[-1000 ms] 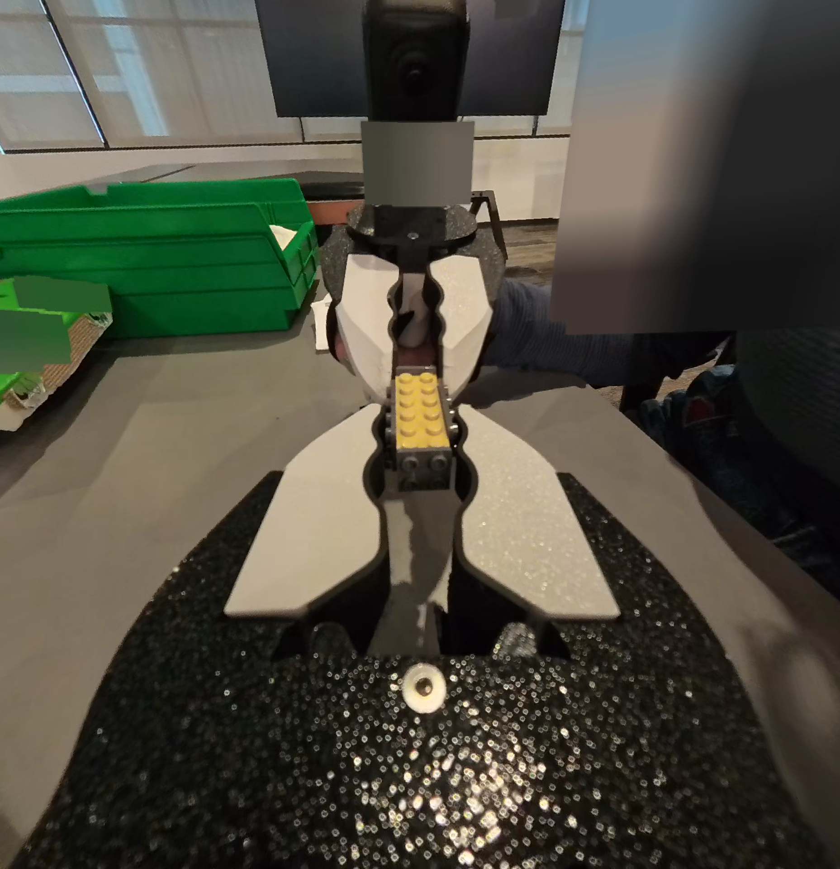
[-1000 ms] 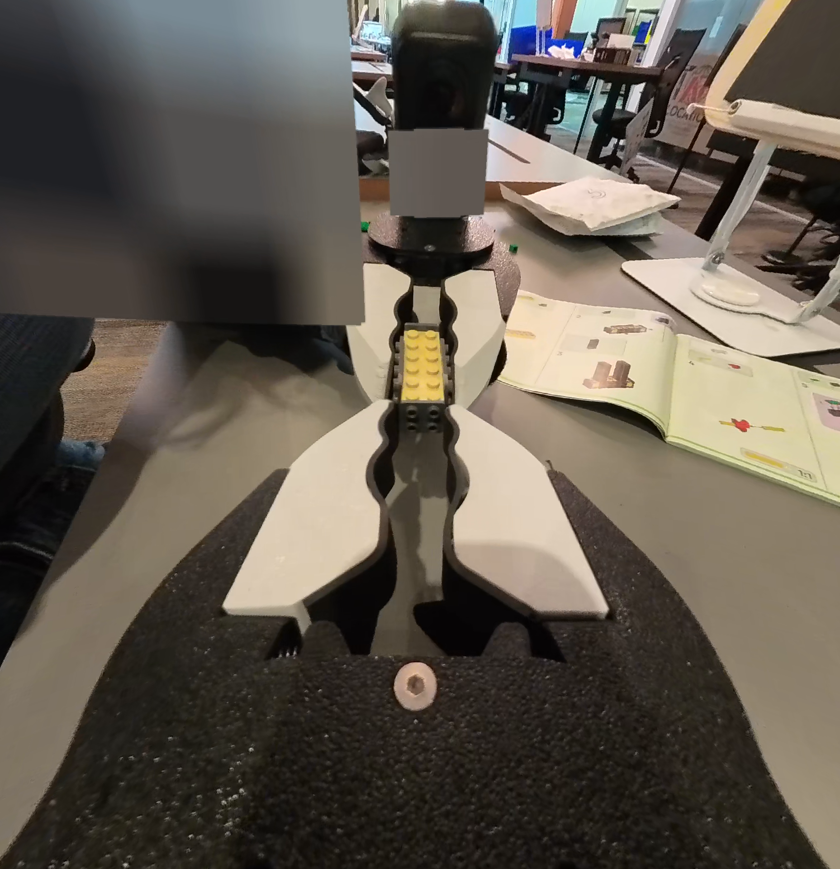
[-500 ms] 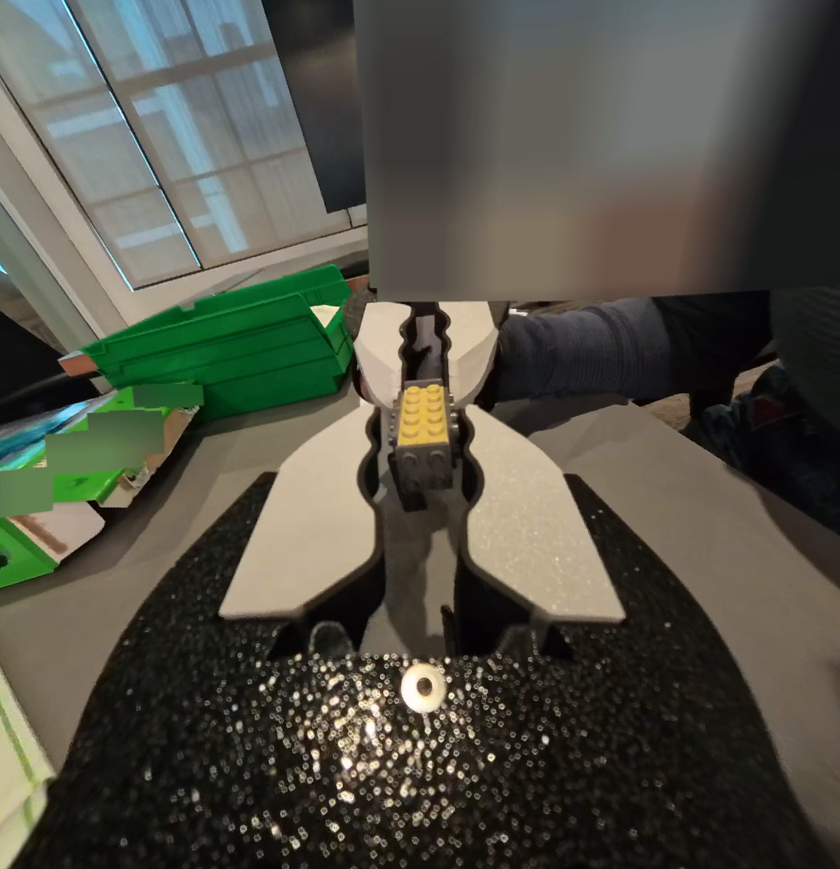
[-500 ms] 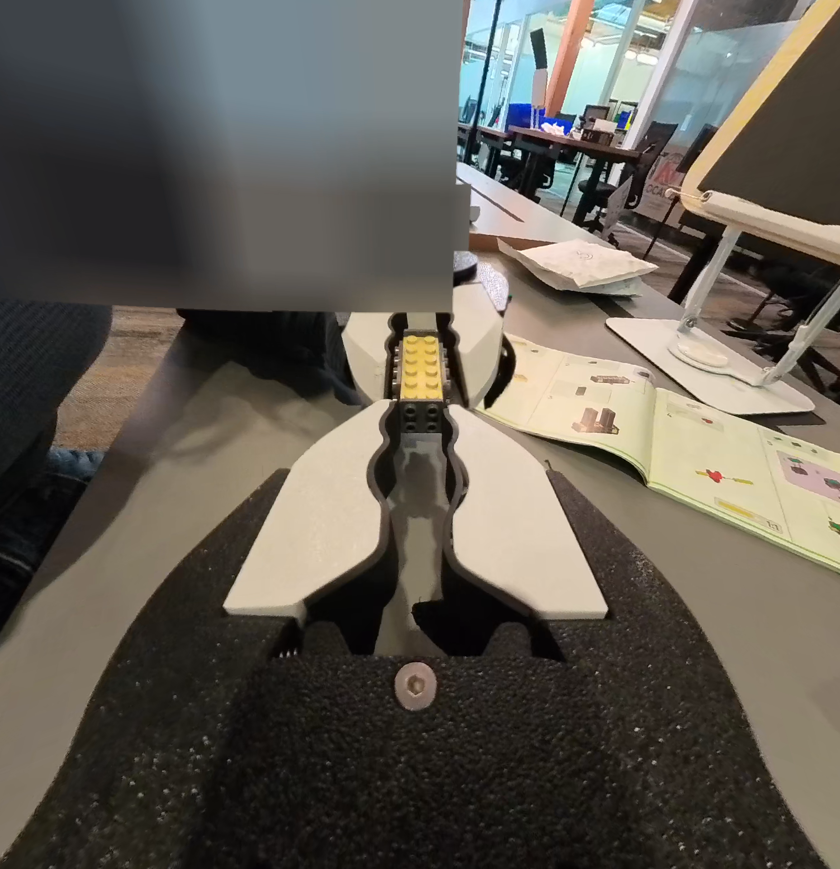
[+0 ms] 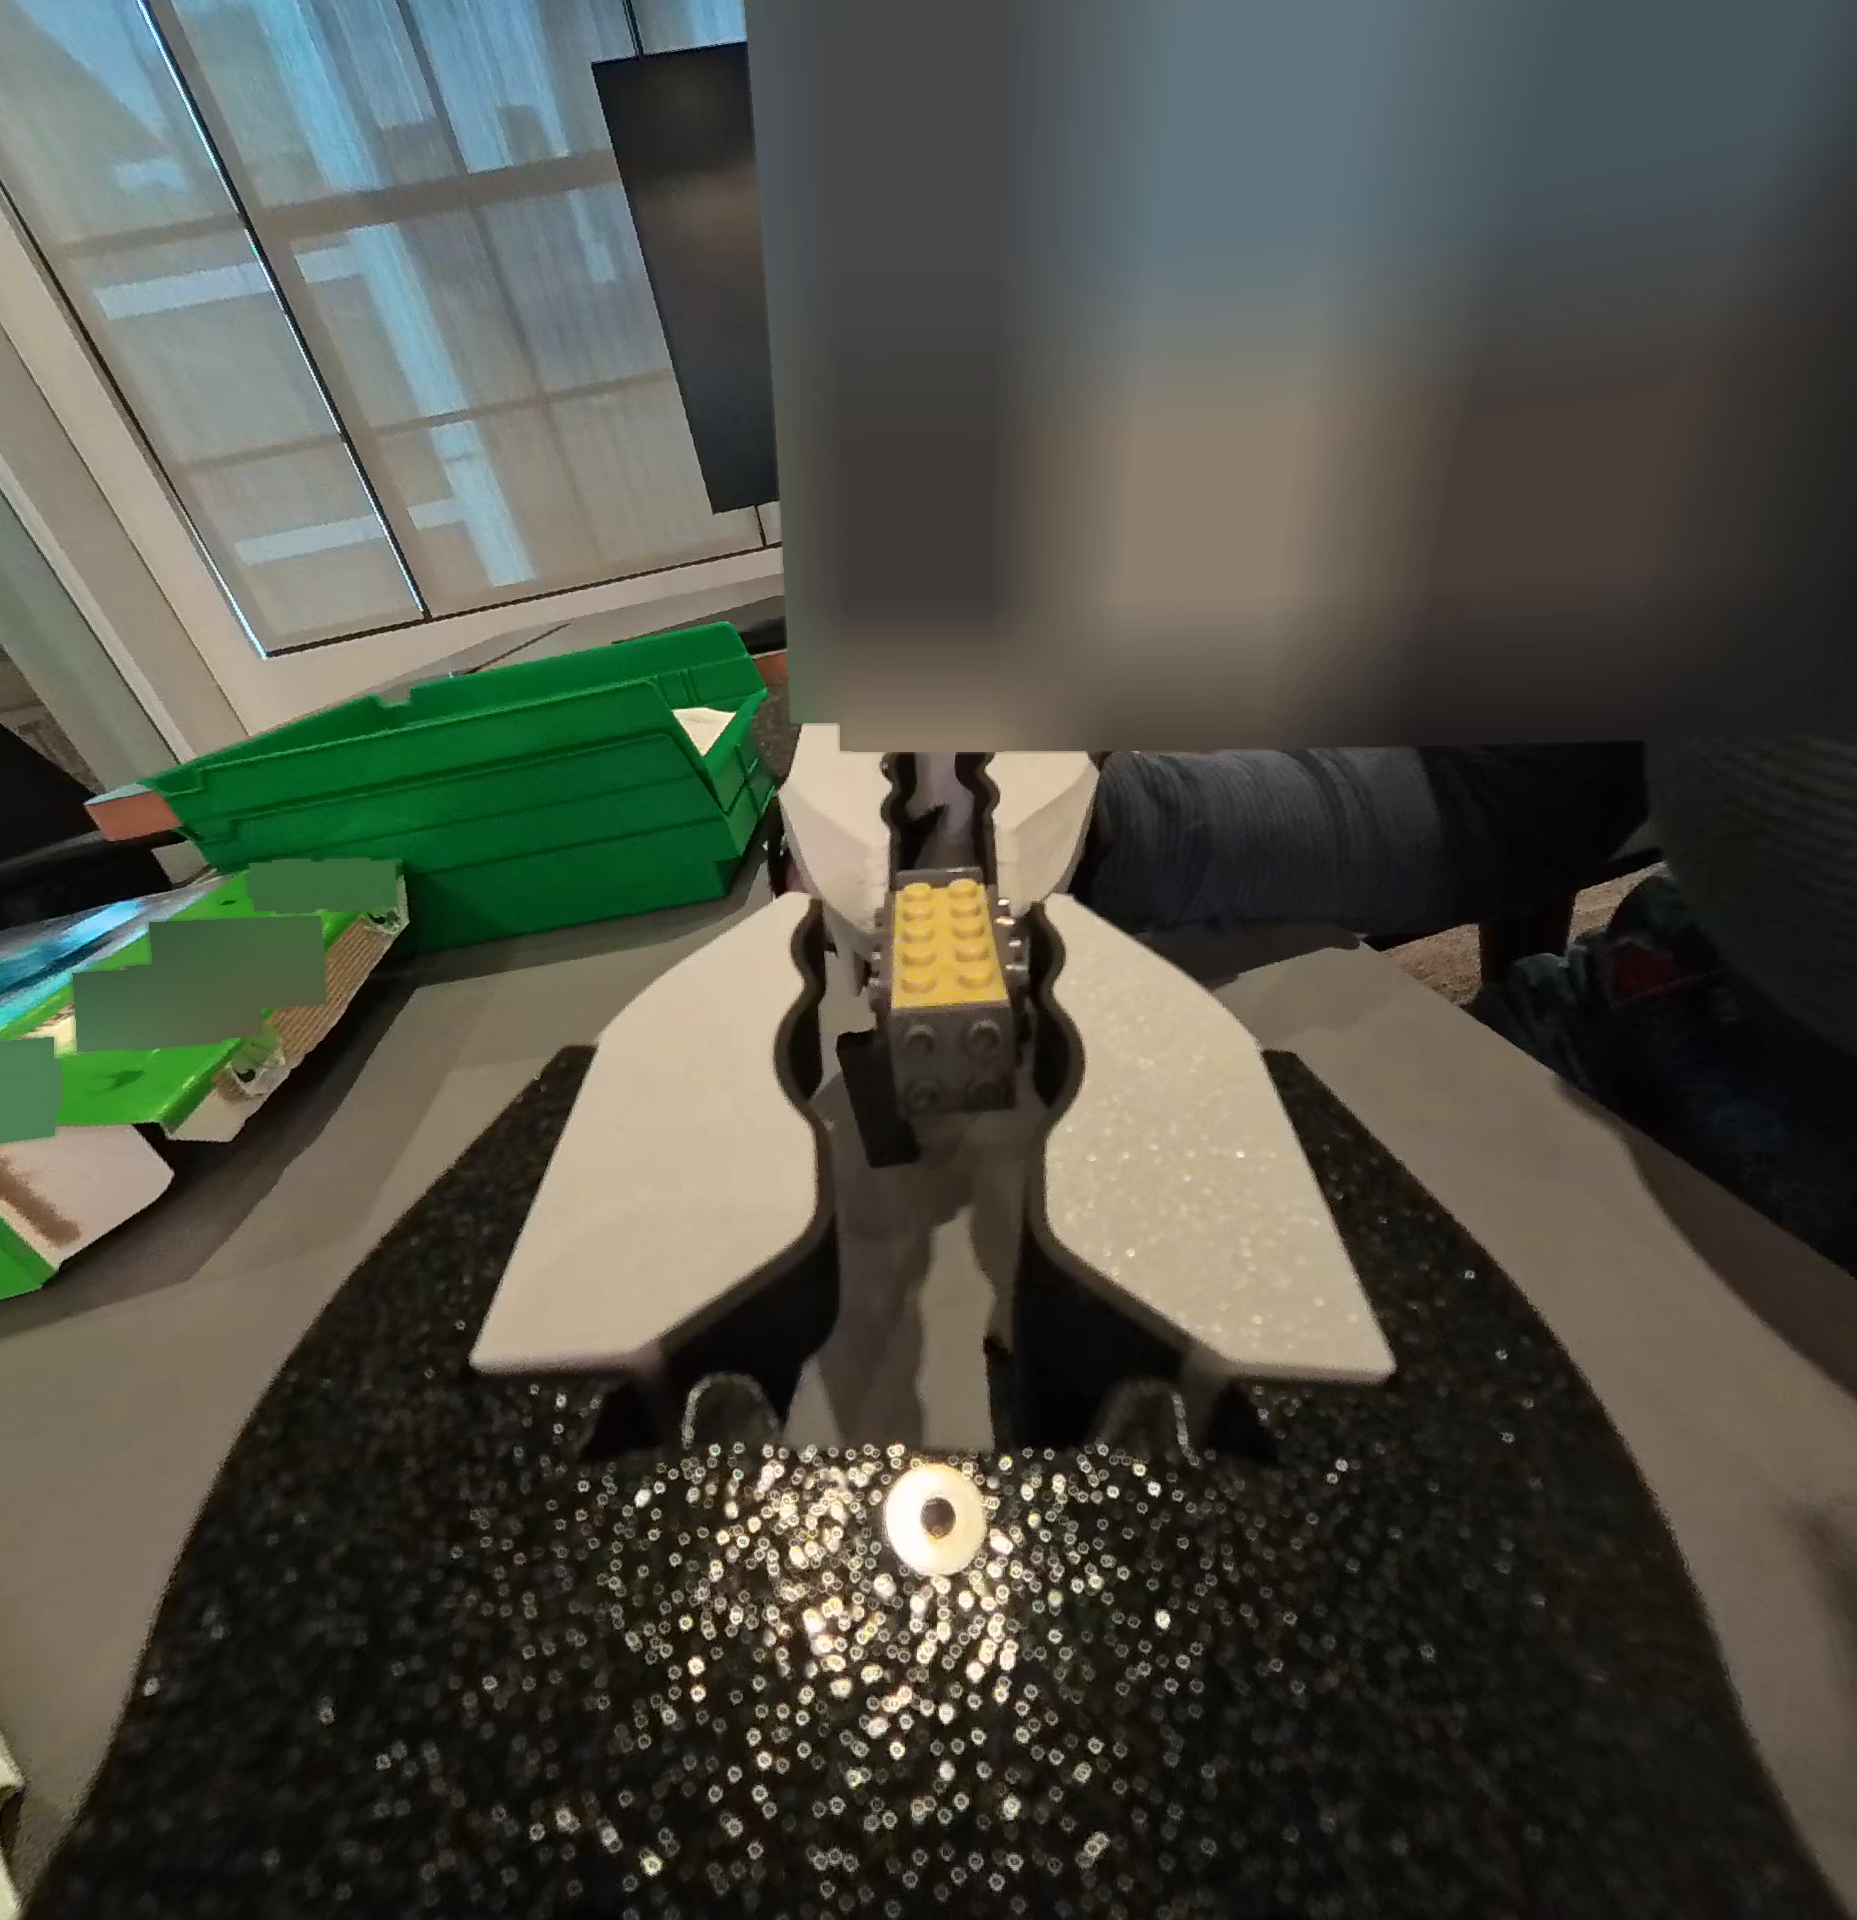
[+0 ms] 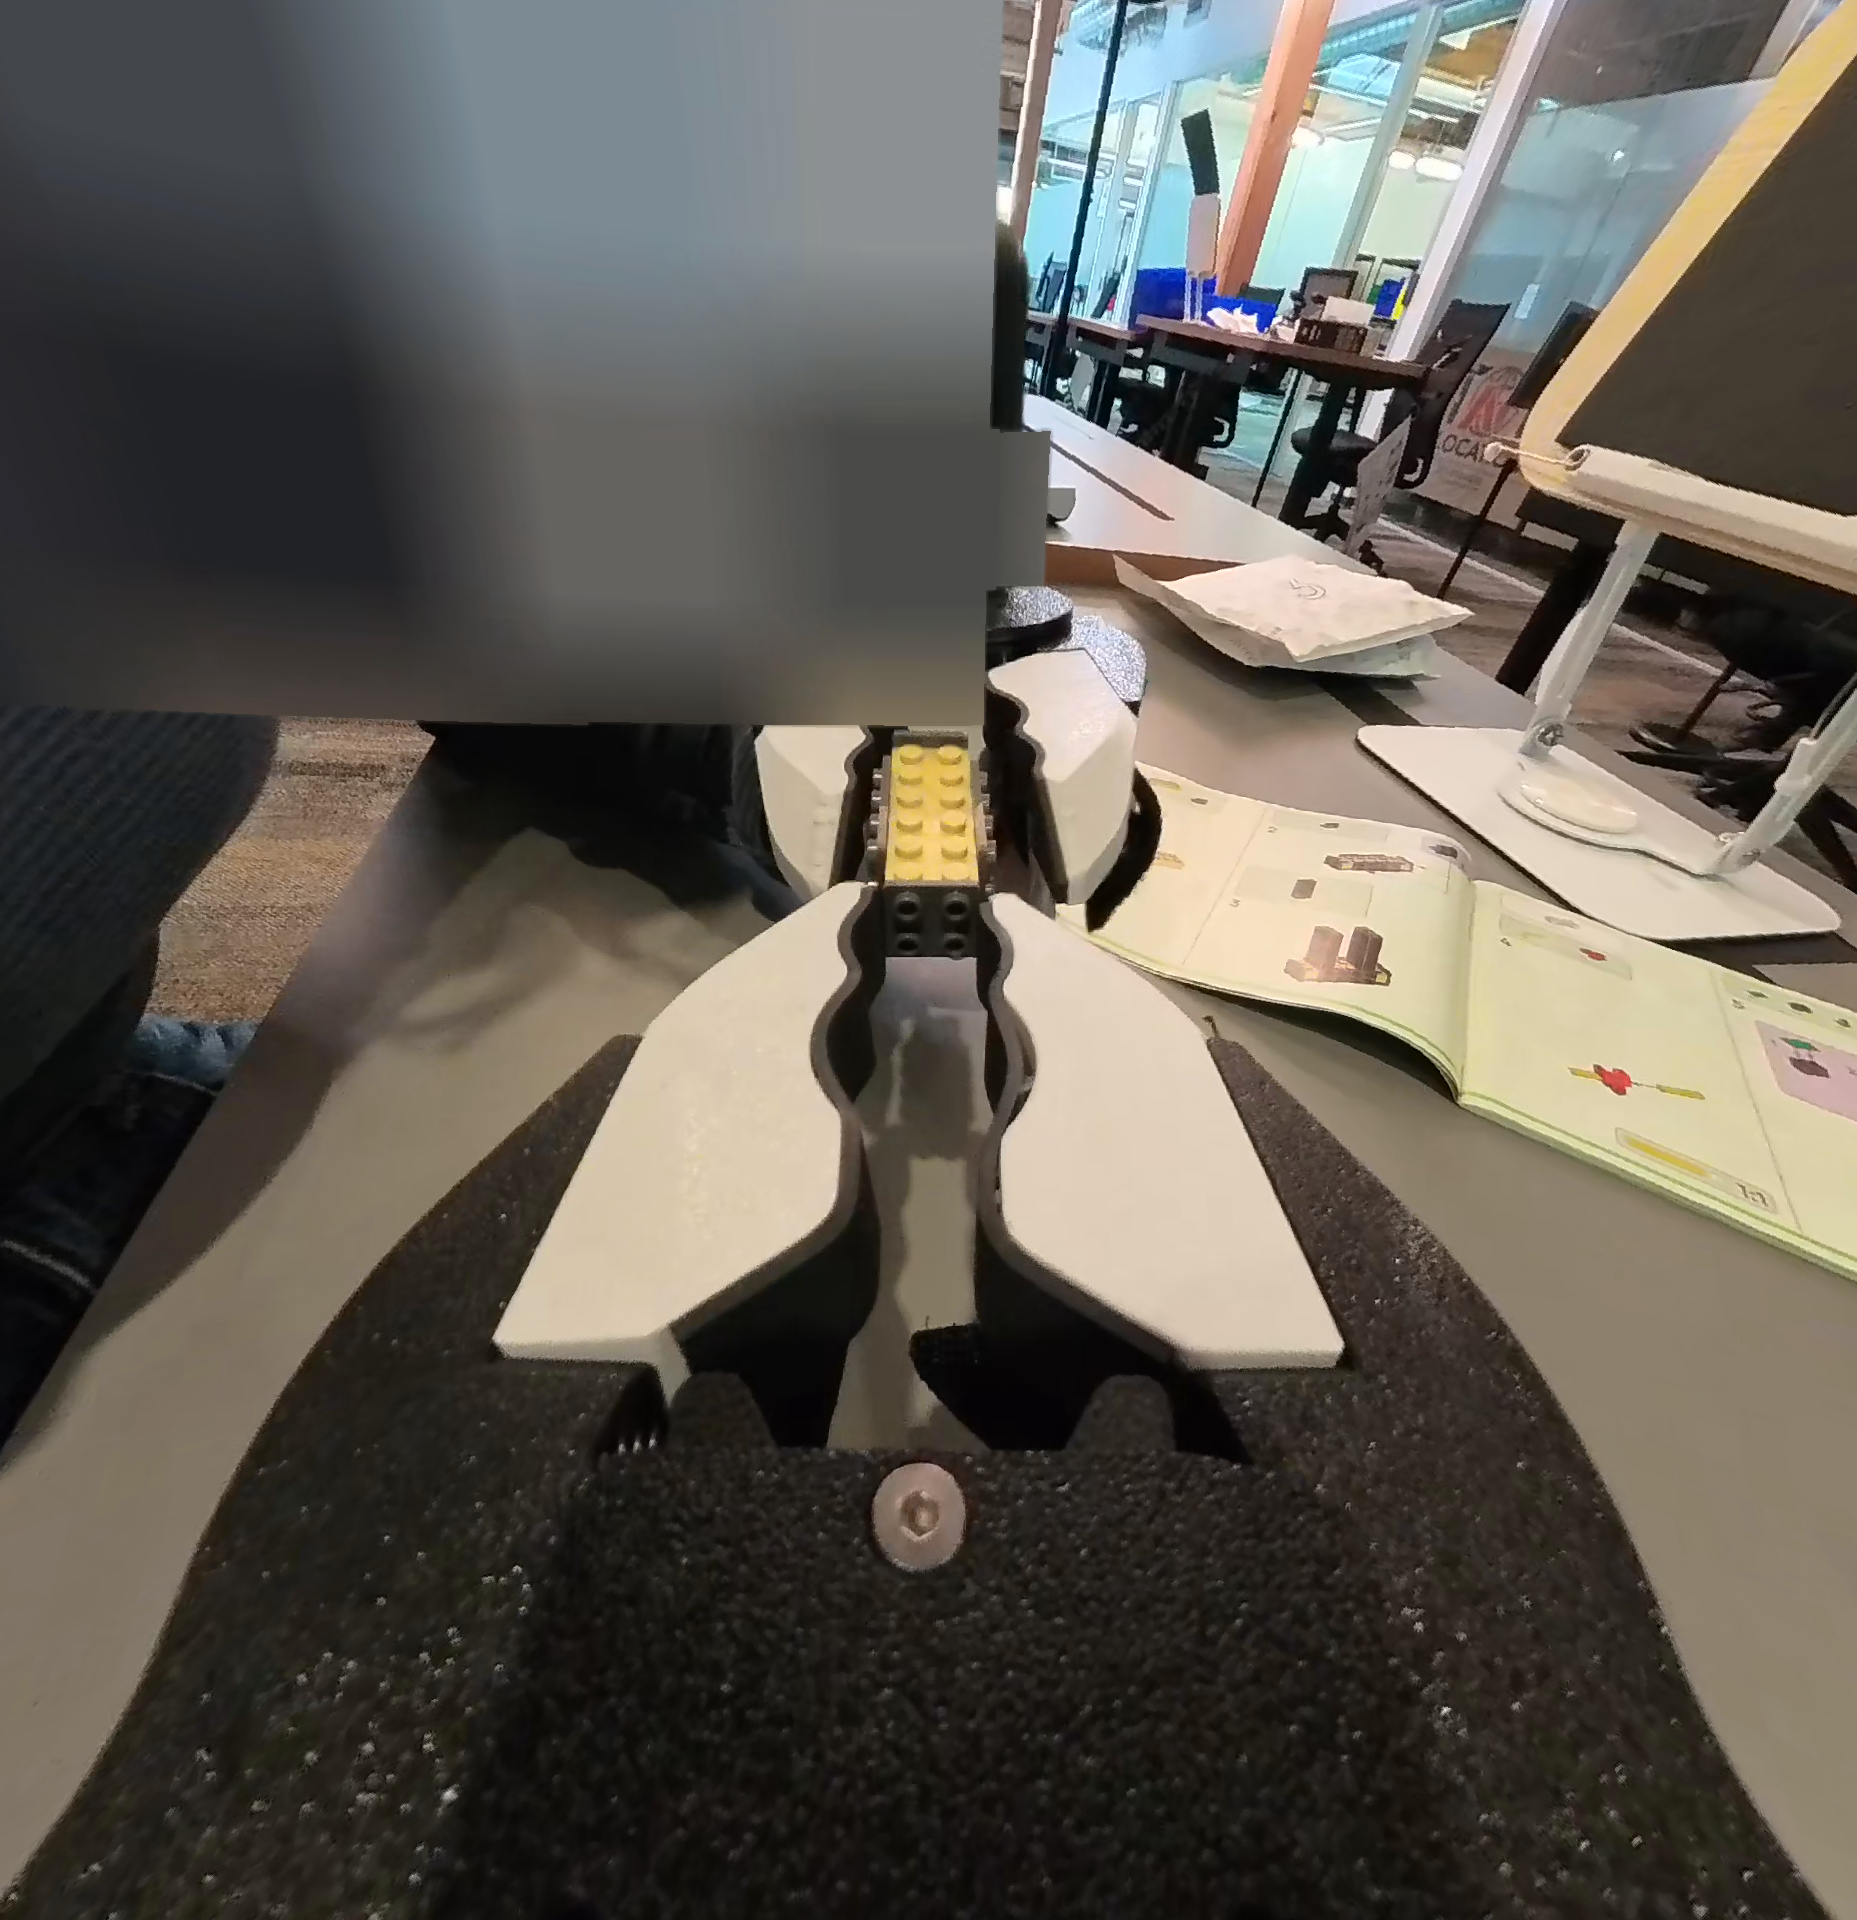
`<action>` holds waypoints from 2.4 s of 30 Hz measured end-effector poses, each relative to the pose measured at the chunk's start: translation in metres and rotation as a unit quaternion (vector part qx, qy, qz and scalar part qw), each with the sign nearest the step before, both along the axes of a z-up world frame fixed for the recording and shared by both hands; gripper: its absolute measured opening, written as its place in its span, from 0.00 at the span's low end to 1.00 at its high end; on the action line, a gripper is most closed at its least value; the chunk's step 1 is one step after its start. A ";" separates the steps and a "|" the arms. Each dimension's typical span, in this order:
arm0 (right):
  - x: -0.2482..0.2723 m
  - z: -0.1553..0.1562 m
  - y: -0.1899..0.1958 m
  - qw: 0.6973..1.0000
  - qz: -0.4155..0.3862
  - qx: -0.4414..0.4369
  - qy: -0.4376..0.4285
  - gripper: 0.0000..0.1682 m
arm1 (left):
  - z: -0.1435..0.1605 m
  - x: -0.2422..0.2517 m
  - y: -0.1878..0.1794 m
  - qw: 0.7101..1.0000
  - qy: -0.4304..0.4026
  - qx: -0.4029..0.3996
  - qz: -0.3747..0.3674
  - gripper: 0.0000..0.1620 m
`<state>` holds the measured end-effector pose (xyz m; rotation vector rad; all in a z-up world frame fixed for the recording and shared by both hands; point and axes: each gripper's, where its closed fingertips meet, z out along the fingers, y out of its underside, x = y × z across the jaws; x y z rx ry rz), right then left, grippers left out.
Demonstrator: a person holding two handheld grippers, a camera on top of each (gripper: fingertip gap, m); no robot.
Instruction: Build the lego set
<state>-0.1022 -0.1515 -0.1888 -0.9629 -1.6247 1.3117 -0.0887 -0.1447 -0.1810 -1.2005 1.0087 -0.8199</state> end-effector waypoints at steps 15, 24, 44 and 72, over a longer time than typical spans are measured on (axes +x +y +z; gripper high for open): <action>0.002 0.000 0.009 0.999 -0.027 0.020 0.007 0.14 | -0.001 -0.002 0.001 1.000 0.007 0.009 0.009 0.15; 0.012 0.000 0.025 0.999 -0.053 0.005 -0.002 0.21 | 0.000 -0.011 0.006 1.000 -0.004 -0.004 0.023 0.15; 0.053 -0.069 0.055 0.976 -0.118 0.024 -0.183 0.32 | -0.023 -0.011 0.014 0.998 0.033 -0.053 0.027 0.15; 0.008 0.012 0.024 0.995 -0.056 -0.081 0.029 0.10 | -0.045 -0.005 0.020 0.989 0.069 -0.132 0.022 0.15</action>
